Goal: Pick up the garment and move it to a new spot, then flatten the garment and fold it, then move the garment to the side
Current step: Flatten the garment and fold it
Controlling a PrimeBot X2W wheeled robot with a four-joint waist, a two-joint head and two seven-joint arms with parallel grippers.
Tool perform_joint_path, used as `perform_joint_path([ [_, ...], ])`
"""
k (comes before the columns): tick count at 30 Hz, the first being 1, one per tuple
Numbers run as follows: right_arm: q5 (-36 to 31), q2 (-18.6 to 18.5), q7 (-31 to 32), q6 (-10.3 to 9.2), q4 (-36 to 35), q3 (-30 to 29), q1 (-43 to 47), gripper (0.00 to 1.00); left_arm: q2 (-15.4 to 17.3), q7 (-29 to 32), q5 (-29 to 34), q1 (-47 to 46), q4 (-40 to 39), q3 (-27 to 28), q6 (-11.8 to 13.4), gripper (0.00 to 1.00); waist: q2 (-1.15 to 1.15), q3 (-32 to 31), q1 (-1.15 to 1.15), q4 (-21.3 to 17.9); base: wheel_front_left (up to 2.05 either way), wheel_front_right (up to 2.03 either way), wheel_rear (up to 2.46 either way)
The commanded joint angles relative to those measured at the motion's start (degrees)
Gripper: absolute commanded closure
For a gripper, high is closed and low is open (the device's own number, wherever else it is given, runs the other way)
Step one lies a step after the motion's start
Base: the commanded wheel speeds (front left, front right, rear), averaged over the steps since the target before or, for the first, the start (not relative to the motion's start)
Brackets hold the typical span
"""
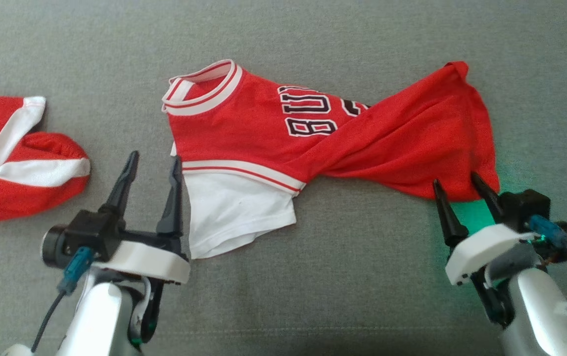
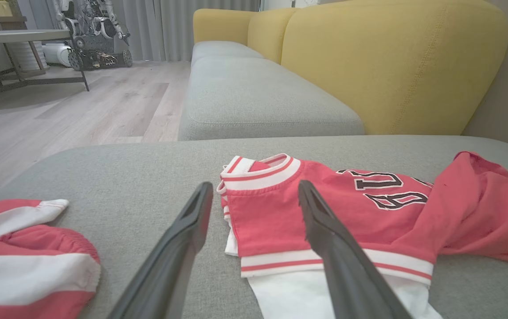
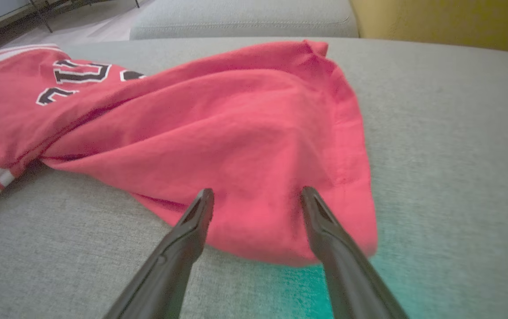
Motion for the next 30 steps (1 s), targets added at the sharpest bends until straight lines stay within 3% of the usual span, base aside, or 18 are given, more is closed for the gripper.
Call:
perform_joint_path([
  [1, -0.55, -0.56, -0.42, -0.04, -0.47, 1.56, -2.44, 0.00, 0.21, -0.42, 0.31, -2.13, -1.63, 1.73, -0.42, 0.00, 0.00, 0.86, 0.00, 0.74, 0.00, 0.00, 0.00],
  [5, -0.15, -0.79, 1.13, -0.04, 4.99, 3.49, -4.72, 0.00, -0.29, -0.43, 0.33, -2.67, -1.50, 1.75, -0.62, 0.00, 0.00, 1.49, 0.00, 1.02, 0.00, 0.00, 0.00],
  [7, 0.59, -0.76, 2.23, -0.04, 6.98, 4.09, -5.31, 0.96, -0.44, -0.43, 0.39, -2.79, -1.45, 1.85, -0.73, 0.00, 0.00, 1.67, 0.00, 1.10, 0.00, 0.00, 0.00],
  [8, 0.94, -0.74, 2.74, -0.04, 7.68, 4.19, -5.44, 1.00, -0.49, -0.43, 0.41, -2.80, -1.43, 1.95, -0.76, 0.00, 0.00, 1.73, 0.00, 1.08, 0.00, 0.00, 0.00],
  [15, 3.30, -0.36, 3.43, -0.04, 6.17, 4.43, -3.81, 1.00, -0.53, -0.43, 0.76, -2.44, -1.54, 2.83, -0.89, 0.00, 0.00, 1.53, 0.00, 0.56, 0.00, 0.00, 0.00],
  [30, 1.89, 1.97, 8.78, -0.04, -8.67, 1.60, 9.80, 1.00, -0.65, -0.43, 1.18, -0.29, -1.55, 3.89, -1.04, 0.00, 0.00, -0.24, 0.00, -0.49, 0.00, 0.00, 0.00],
])
